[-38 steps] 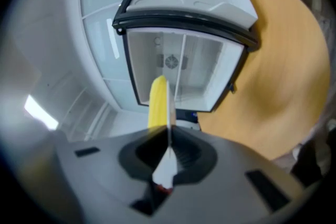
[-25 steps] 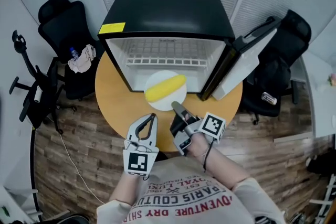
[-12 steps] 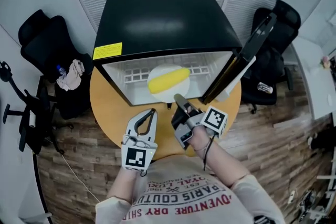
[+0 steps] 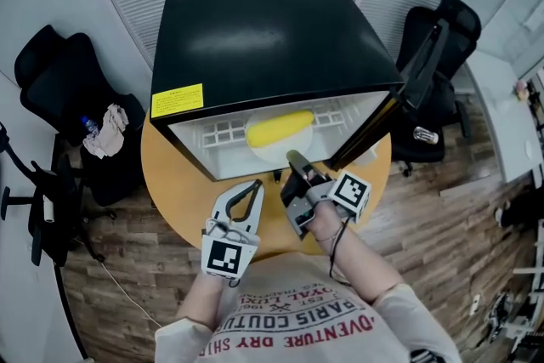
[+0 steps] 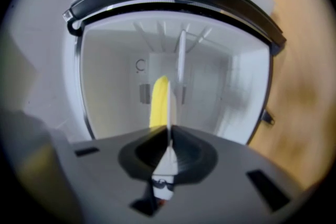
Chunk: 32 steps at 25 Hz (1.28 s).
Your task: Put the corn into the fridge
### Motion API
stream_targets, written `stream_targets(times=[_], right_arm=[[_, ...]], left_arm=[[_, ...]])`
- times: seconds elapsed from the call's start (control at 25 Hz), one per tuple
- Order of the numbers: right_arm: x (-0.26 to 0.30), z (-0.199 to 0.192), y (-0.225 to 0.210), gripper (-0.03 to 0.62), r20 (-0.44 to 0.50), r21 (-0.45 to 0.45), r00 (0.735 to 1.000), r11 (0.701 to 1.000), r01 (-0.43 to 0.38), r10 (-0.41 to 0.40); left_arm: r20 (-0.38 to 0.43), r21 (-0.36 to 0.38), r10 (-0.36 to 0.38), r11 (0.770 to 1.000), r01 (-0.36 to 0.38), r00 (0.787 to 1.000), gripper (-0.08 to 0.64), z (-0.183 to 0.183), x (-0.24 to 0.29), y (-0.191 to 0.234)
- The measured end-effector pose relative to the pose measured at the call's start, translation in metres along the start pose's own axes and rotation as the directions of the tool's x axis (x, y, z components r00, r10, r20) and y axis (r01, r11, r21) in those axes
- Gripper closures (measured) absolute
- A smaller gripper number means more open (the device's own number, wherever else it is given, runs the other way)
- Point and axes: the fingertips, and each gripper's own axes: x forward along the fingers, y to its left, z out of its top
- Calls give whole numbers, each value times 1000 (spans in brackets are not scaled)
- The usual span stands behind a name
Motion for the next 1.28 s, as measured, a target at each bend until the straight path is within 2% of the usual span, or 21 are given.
stream_targets(times=[0.24,0.44,0.96,1.16,1.28], right_arm=[[14,5,-3,549,33,34,999,999,0,-1],[27,6,-1,549,32,28,999,1000,-1,0],[52,8,1,545,37,4,999,1000,-1,0],[53,7,3,537,46,-58,999,998,-12,15],[53,6,3,532,45,-79,999,997,-17,20]], left_arm=[[5,-9,-27,1000,27,1000,529,-3,6,8],[7,23,-39,999,39,999,529,-4,10,11],[-15,-14,34,999,-35,999,529,-11,24,34],[-37,-85,66,994,-69,997,529,-19,25,44],[-51,-94,84,992,-88,995,529,-22,26,49]])
